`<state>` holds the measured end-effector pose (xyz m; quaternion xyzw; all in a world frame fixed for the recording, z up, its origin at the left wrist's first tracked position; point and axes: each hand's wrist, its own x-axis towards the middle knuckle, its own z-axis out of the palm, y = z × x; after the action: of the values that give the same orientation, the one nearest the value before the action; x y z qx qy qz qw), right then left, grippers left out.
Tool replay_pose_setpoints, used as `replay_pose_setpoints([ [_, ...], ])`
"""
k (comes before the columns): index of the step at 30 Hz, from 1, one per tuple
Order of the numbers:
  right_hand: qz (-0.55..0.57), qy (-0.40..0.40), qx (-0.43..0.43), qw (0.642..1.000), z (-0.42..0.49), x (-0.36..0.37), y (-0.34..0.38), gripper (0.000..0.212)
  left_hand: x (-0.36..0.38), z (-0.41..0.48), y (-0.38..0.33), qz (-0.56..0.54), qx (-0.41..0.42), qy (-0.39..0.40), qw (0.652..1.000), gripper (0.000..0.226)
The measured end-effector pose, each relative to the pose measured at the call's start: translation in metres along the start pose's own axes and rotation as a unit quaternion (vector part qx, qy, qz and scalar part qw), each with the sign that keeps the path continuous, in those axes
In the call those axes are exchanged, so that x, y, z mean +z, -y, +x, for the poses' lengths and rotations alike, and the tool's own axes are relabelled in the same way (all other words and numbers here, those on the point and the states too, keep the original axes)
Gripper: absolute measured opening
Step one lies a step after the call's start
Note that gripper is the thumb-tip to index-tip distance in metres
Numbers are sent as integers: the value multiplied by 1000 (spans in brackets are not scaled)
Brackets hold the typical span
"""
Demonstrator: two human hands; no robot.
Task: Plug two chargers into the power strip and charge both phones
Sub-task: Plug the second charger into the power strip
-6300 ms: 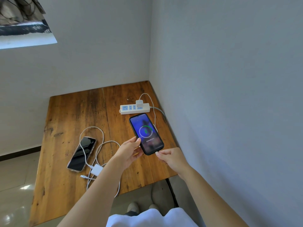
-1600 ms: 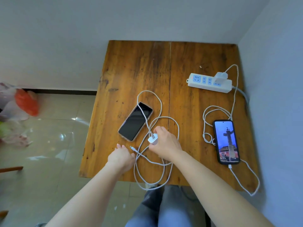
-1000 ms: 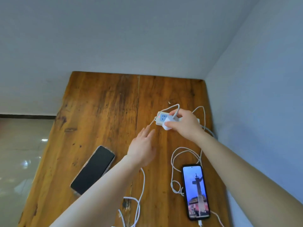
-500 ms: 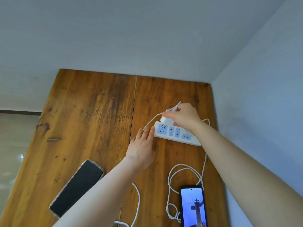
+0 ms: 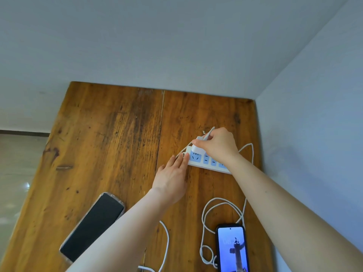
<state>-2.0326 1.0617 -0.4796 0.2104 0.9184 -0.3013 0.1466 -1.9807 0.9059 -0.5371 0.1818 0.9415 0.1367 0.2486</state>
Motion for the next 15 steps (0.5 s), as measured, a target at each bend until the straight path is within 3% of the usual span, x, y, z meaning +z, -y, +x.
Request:
replay_pose_setpoints([
  [6, 6, -5, -33, 999, -8, 3, -1, 41, -2, 0, -1, -11, -1, 7, 1000, 77],
  [15, 31, -4, -65, 997, -14, 3, -7, 27, -7, 0, -2, -20, 7, 14, 1000, 75],
])
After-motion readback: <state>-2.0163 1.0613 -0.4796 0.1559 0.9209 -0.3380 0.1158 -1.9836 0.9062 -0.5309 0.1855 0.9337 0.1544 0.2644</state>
